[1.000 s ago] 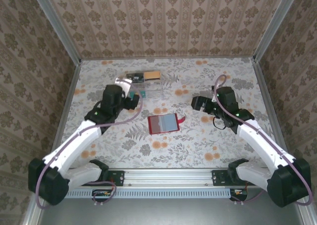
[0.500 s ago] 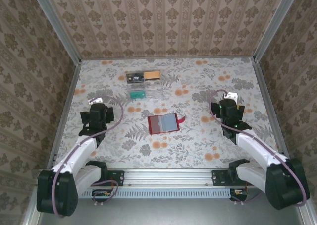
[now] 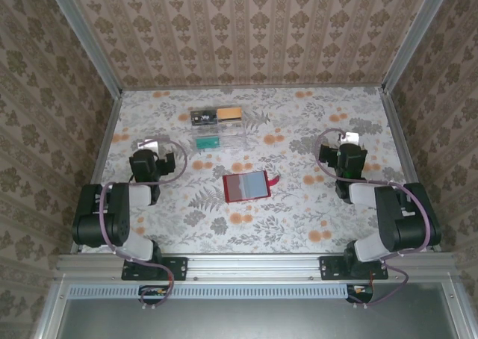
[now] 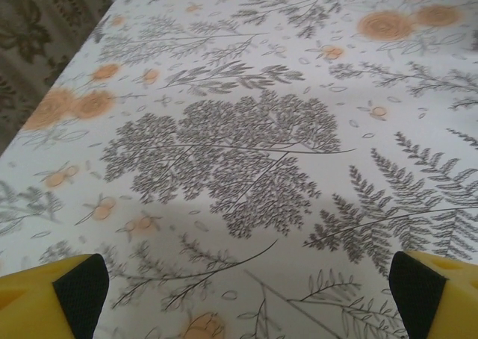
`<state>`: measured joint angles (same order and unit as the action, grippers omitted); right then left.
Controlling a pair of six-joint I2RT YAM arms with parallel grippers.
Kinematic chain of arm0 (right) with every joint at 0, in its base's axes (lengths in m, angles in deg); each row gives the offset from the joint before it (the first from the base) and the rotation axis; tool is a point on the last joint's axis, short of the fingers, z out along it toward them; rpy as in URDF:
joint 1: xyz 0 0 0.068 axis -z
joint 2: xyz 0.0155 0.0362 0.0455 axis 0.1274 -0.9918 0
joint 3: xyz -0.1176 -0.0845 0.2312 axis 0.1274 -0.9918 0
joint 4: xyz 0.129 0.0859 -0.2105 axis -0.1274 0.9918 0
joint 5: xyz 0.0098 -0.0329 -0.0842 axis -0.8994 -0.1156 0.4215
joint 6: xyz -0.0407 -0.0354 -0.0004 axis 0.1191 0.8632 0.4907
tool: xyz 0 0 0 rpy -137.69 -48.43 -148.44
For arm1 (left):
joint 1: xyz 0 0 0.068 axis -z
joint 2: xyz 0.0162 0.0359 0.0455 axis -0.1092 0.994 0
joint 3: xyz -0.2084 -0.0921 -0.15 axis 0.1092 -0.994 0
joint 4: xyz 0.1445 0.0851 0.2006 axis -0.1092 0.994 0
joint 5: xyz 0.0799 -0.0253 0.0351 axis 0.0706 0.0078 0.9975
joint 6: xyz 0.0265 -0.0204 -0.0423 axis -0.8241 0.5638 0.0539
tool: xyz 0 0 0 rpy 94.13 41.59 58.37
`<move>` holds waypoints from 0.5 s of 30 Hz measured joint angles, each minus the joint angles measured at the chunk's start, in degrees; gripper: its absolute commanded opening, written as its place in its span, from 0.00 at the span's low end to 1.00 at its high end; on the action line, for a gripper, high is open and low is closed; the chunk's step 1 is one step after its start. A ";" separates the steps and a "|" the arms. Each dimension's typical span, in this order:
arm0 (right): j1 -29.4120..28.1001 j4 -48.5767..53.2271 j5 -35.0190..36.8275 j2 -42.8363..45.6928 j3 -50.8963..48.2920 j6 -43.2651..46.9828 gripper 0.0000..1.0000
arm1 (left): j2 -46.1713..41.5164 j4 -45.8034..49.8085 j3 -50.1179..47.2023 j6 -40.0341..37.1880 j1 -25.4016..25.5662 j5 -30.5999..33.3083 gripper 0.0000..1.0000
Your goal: Take the credit cards out of the card holder
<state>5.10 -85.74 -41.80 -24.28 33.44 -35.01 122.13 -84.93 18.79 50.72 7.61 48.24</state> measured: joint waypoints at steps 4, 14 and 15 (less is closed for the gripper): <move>0.00 -4.11 -2.97 -1.77 -1.64 0.70 1.00 | 0.22 -3.56 -0.52 -0.55 -0.55 -3.52 1.00; 0.00 -6.51 -5.29 -1.81 -1.64 1.64 1.00 | 0.20 -4.83 -0.52 -1.49 -0.57 -5.16 1.00; 0.00 -6.54 -5.35 -1.81 -1.64 1.64 1.00 | 0.22 -4.83 -0.50 -1.51 -0.57 -5.16 1.00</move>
<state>5.10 -92.28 -47.15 -26.10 31.80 -33.37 122.35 -89.76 18.29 49.21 7.05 43.08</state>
